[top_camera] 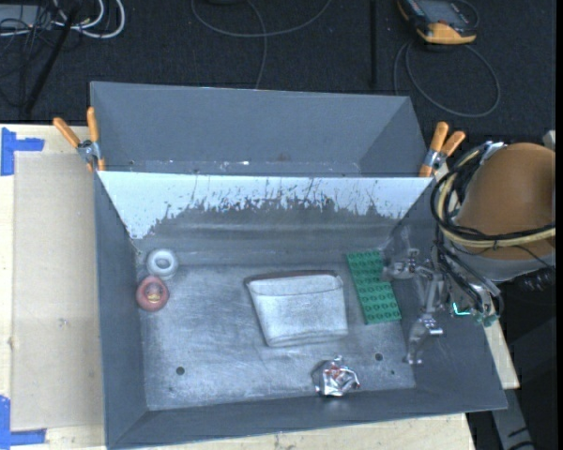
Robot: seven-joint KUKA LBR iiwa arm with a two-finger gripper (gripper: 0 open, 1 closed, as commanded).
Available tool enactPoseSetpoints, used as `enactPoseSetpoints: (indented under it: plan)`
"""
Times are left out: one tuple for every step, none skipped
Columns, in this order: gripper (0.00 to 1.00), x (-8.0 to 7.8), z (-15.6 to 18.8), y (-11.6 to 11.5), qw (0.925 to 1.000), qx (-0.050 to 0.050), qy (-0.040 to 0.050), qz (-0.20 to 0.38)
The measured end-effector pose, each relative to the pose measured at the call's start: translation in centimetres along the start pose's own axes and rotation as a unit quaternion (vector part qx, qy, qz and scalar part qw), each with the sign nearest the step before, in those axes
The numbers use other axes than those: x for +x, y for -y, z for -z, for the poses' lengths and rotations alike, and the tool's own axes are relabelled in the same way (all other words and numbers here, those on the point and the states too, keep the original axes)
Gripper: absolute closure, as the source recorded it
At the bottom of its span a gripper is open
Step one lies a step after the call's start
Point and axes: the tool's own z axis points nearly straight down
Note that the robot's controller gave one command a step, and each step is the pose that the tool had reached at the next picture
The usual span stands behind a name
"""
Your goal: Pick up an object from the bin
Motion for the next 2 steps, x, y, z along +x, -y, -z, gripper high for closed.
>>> enactPoseSetpoints:
  plan:
    - [0.0,1.5,9.0,-1.4,0.9908,0.002,0.006,0.135]
    - [0.0,1.4,-5.8,-3.9,0.9933,0.0,0.0017,0.116]
